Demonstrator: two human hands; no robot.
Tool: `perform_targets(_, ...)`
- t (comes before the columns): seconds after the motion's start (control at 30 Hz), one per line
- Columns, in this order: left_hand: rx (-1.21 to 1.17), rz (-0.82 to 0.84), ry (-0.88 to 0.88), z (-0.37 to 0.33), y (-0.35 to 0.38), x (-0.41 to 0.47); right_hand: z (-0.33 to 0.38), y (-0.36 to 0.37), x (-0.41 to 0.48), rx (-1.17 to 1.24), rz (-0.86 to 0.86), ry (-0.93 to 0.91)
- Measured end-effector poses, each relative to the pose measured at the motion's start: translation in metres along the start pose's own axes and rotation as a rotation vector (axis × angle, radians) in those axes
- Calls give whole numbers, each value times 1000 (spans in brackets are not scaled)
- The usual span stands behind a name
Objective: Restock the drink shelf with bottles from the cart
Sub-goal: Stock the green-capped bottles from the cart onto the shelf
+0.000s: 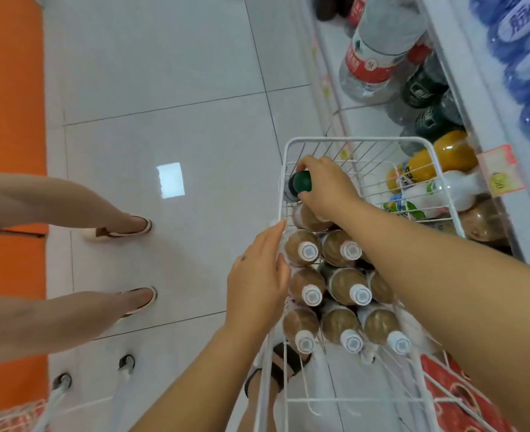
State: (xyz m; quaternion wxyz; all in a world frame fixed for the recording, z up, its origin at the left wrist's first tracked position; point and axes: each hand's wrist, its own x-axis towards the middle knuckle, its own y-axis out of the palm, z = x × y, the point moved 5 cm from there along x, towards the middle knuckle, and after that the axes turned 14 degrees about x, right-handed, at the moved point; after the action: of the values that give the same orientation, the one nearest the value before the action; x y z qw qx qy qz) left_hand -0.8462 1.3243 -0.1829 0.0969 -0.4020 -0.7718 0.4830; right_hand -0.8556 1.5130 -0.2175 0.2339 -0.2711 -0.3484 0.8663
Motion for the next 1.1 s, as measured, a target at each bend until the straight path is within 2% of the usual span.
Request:
perform_targets(0.1, 109, 77, -23, -6, -3, 2, 11, -31, -17, 69, -64, -44)
perform_targets(0.23, 336, 180, -41, -23, -17, 4, 40, -109, -75, 204, -209, -104)
perform_targets(0.33, 305, 164, -2, -68, -50, -2, 66, -179, -127, 361, -277, -87)
perform_targets(0.4, 138, 118, 125, -114, -79, -12, 81, -225, -167, 423, -300, -64)
perform_targets(0.53, -214, 173, 467, -228, -141, -53, 111, -316, -259, 489, -398, -66)
perform_targets(0.73, -406, 130, 805, -374, -227, -145, 160, -432, -408, 546, -653, -156)
perform_targets(0.83, -482, 112, 955, -430, -256, -194, 179, -473, -484, 529, -834, -228)
perform_targets(0.97, -603, 99, 1173, -499, -280, -264, 191, -504, -587, 364, -1081, -264)
perform_targets(1.1, -683, 140, 1351, -558, -275, -328, 180, -512, -667, 307, -1212, -223)
